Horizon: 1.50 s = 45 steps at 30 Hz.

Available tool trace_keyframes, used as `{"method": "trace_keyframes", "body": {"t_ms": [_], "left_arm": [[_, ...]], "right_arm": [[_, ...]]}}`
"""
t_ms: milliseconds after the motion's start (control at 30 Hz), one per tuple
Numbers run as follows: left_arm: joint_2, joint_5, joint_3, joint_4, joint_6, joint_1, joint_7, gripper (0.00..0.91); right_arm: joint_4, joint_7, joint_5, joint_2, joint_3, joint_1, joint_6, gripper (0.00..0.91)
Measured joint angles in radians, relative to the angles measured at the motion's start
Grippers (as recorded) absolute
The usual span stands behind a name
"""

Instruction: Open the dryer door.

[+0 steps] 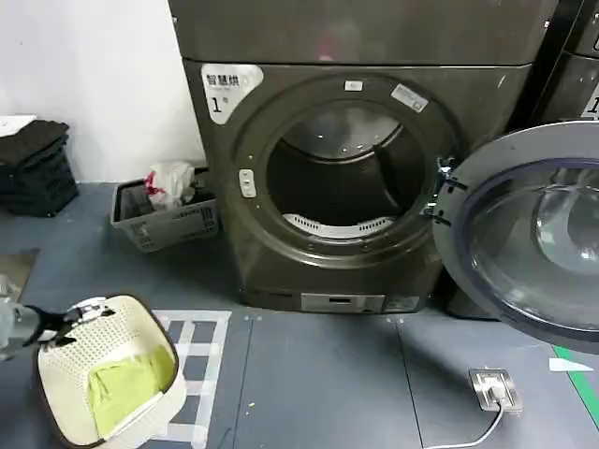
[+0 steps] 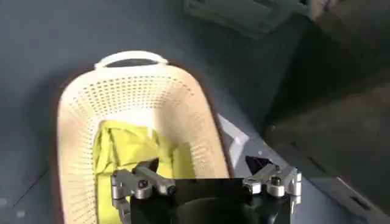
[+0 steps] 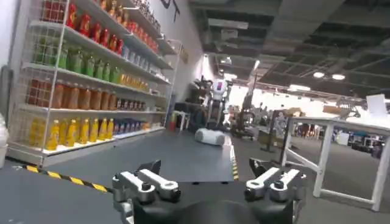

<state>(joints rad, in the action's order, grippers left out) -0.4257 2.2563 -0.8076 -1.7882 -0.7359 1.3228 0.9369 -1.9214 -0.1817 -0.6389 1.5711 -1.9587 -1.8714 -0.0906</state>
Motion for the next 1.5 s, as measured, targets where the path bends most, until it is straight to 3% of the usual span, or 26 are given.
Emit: {"method": "trace_keyframes", "body": {"t_ms": [367,600,967,1500], "left_arm": [[-0.019,0.019,-0.034,0.110,0.000,0.033,0.011,0.907],[-0.018,0.022,-0.033,0.114,0.000,0.046,0.015,0.907],[-0.023,0.102,0.014,0.121,0.000,0.039,0.111,0.907],[-0.018,0.130,0.038,0.120,0.000,0.032,0.129,0.907]], "right_arm": [[0.013,-0.006,0.002,-0.006,0.000,0.002,0.020,0.907],[0.017,-0.015,0.000,-0.010,-0.001,0.003,0.028,0.907],[0.024,-0.008,0.002,-0.009,0.006,0.002,0.039,0.907],[0.022,0.002,0.004,-0.004,0.010,0.002,0.063,0.907]]}}
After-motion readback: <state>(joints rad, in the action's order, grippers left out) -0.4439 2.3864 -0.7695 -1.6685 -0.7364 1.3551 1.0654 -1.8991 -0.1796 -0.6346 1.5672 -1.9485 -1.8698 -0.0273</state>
